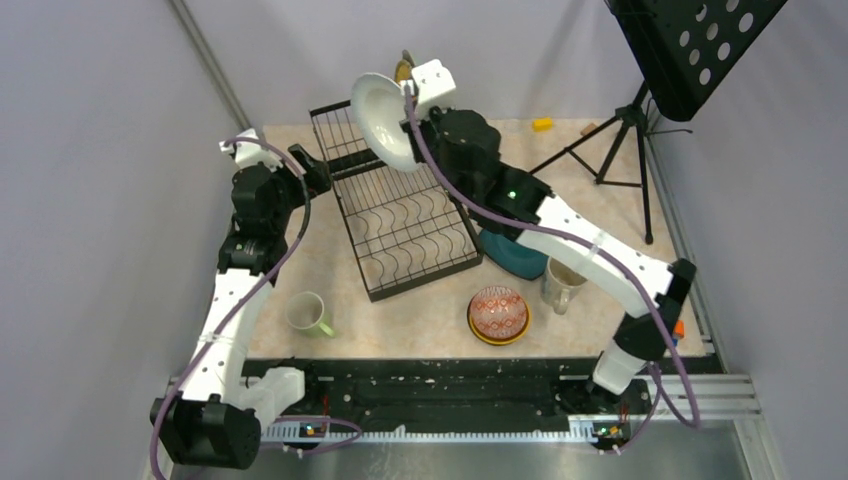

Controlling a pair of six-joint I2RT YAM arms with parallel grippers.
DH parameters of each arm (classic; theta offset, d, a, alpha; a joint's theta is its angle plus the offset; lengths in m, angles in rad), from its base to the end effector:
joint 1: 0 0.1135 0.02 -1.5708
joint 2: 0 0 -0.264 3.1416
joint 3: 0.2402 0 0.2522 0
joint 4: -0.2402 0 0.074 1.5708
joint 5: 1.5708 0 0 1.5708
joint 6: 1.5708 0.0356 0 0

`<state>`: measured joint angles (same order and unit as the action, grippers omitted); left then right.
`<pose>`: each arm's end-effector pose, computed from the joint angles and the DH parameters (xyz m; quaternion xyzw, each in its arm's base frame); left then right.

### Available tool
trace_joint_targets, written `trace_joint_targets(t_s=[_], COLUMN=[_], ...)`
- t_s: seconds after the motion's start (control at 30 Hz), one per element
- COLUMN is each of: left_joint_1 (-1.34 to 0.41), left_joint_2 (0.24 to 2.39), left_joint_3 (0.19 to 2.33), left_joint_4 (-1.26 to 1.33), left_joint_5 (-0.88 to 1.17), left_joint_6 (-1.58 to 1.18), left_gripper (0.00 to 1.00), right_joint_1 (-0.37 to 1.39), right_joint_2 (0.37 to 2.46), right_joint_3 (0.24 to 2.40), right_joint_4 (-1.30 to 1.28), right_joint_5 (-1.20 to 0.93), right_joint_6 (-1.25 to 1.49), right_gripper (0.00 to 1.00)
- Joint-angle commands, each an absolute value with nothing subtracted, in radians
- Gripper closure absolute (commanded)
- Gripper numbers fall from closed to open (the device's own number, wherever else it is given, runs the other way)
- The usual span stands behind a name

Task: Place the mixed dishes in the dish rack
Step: Insert the plate into the dish rack.

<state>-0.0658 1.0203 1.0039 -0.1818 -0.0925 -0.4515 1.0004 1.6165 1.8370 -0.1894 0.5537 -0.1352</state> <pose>0.2348 -0.0122 0.3729 -0.1769 0.7528 -0.1273 0.6211 0.2113 0.2947 0.4926 -0.1946 0.6700 0.1168 0.7068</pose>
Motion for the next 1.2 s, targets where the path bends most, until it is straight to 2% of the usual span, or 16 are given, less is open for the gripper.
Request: trace_joint_targets(t_s=[0.0,0.27,0.37,0.43,0.6,0.73,1.17], left_joint_1=[-0.057,-0.054,-0.054,-0.054,-0.053,-0.053,-0.053], left_joint_2=[1.021,1.039,1.042,1.044,1.052,1.055,1.053], left_joint_3=[1.000,0.996,0.995,0.994,0.996,0.994,0.991], left_joint_4=[-0.121,-0.107,-0.099,-0.098,-0.104,-0.102,-0.096], left_joint_5=[-0.054,-0.029,-0.005,-0.006,-0.005,0.039,0.069], left_joint_6=[-0.468,-0.483,-0.473,-0.470,-0.477,-0.481,-0.495], left_gripper=[0.01,0.01,0.12,0.15,0.11,0.05,0.05], right_joint_1=[1.017,1.042,1.048,1.048,1.048,1.048,1.039], right_joint_2=[1.717,2.041,2.096,2.115,2.148,2.178,2.343], right_joint_3=[2.079,2.459,2.472,2.479,2.506,2.509,2.615], right_joint_4=[-0.114,-0.160,-0.054,-0.016,-0.008,0.059,0.185], right_joint_5=[0.726,0.907,0.953,0.961,0.964,0.975,1.005], right_joint_6=[-0.157,-0.203,-0.262,-0.280,-0.277,-0.316,-0.389], right_gripper=[1.00,1.00,1.00,1.00,1.00,1.00,1.00])
